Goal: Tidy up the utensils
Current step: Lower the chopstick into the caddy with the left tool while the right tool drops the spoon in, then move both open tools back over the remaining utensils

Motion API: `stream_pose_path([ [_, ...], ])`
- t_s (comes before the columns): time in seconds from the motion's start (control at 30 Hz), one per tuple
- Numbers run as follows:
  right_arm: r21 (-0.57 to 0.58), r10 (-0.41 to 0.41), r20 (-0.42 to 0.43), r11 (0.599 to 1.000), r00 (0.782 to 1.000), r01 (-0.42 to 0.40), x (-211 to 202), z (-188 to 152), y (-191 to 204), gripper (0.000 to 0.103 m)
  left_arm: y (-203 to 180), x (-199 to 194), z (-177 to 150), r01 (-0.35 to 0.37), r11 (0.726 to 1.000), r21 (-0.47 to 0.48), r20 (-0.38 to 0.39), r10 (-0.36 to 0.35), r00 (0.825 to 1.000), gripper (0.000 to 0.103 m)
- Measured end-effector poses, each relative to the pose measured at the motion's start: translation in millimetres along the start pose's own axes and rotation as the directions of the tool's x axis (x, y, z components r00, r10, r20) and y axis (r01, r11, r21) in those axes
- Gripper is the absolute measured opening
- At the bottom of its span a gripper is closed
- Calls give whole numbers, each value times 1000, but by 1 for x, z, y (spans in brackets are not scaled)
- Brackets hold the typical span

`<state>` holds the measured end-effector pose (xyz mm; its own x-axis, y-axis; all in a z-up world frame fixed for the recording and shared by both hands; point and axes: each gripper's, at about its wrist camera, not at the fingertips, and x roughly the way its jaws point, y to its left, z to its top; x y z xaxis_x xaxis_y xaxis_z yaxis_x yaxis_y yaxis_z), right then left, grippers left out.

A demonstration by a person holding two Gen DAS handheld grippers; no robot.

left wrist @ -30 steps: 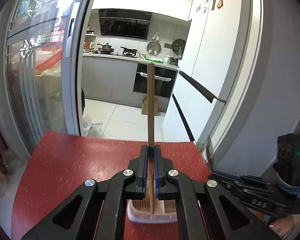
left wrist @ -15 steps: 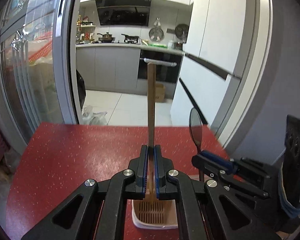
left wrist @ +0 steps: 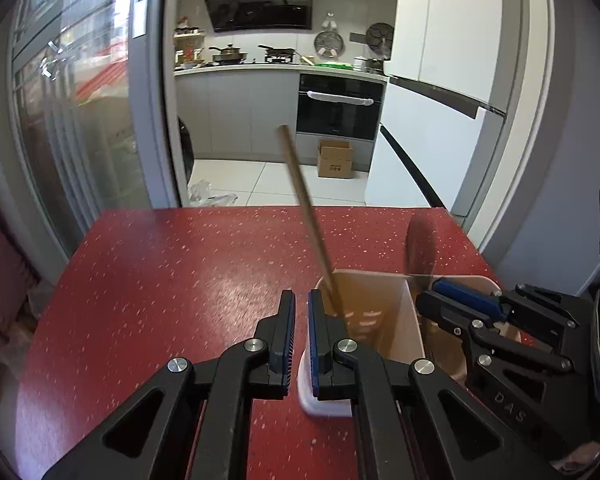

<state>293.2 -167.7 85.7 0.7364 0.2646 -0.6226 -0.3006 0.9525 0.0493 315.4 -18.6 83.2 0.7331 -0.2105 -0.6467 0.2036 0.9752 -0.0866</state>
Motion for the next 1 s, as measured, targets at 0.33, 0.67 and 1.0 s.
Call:
stream_pose_path([
  [0.33,71,35,3,997,999,-35,-63,-5,10,61,11,-61,-53,-69,998,1,-39,69,997,35],
  [0.67,258,78,-190,966,979,-27,-116,-102,11,63,17,-108,-150,-50,996,-78,-123,40,992,35],
  [1.0,327,44,-357,941,933,81,-122,-191,22,63,14,-112,-215,-71,996,-49,-167,62,984,103],
])
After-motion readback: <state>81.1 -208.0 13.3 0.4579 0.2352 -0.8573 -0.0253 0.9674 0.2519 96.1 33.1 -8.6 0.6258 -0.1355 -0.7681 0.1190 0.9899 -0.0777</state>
